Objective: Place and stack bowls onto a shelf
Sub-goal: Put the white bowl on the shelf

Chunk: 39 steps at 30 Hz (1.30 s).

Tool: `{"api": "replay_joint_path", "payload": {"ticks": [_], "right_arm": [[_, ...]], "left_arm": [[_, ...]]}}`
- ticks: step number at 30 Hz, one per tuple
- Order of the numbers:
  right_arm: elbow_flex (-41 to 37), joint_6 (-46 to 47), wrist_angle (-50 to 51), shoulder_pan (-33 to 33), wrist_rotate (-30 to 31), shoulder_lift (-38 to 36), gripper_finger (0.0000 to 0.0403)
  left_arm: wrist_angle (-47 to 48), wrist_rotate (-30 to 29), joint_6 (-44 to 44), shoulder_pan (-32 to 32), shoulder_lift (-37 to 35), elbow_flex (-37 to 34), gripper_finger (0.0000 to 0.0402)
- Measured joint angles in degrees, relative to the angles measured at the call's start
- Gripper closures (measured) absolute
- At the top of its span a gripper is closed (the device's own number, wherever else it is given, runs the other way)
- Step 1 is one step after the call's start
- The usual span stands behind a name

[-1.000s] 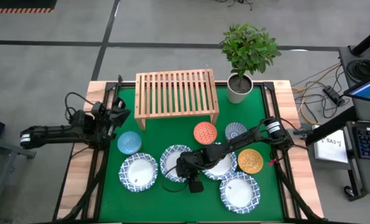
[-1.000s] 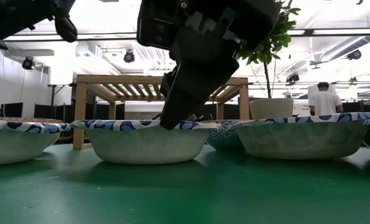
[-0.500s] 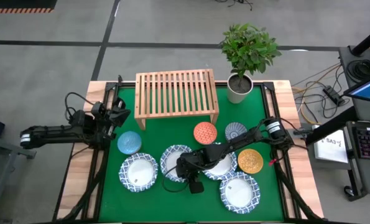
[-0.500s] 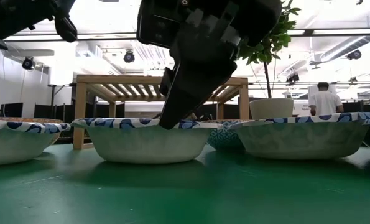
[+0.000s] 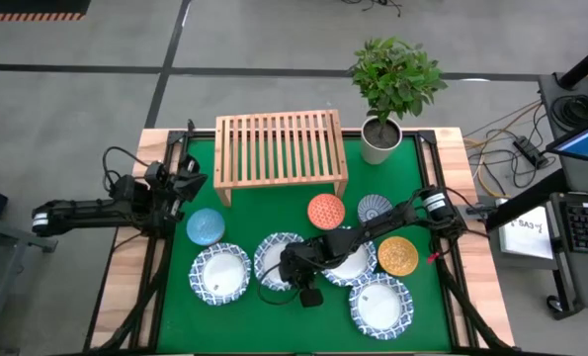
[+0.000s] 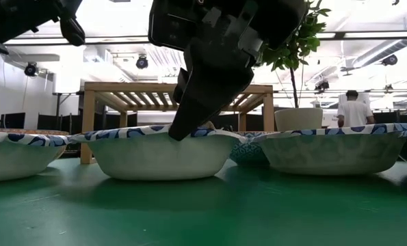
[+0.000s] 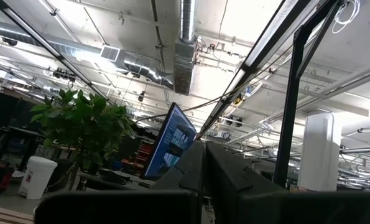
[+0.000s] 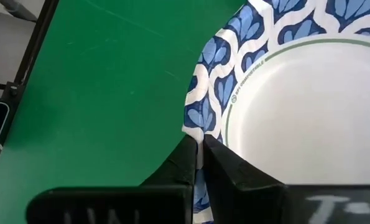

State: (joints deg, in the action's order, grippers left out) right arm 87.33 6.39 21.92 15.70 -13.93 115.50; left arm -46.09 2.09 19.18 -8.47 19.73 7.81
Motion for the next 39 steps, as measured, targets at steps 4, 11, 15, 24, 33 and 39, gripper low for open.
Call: {"api": "replay_joint_path", "payload": {"ticks": [4, 11, 15, 24, 33, 39], "right_arm": [[0.42, -0.02, 0.69, 0.00, 0.00, -0.13, 0.0393], [5.86, -1.60, 7.58, -0.11, 1.75, -3.34, 0.0394], [10.63, -4.61, 12.93, -0.09, 4.80, -5.27, 0.0394], [25.97, -15.65, 24.18, -0.73, 16.64, -7.28, 0.0394], [33.16, -22.38, 32.64, -9.54, 34.93, -7.28, 0.0394], [31.69, -17.73, 36.47, -21.03, 34.93, -7.26, 0.0394]], "left_arm": [[0.00, 0.00, 0.02, 0.02, 0.00, 0.00, 0.0402], [-0.21, 0.00, 0.02, 0.01, -0.03, 0.00, 0.0402], [-0.29, 0.00, 0.02, 0.00, -0.04, -0.02, 0.0402], [-0.24, -0.02, 0.02, 0.00, -0.15, -0.02, 0.0402], [-0.13, -0.02, 0.02, 0.01, -0.21, -0.02, 0.0402], [-0.13, -0.02, 0.02, 0.01, -0.21, -0.02, 0.0402]]}}
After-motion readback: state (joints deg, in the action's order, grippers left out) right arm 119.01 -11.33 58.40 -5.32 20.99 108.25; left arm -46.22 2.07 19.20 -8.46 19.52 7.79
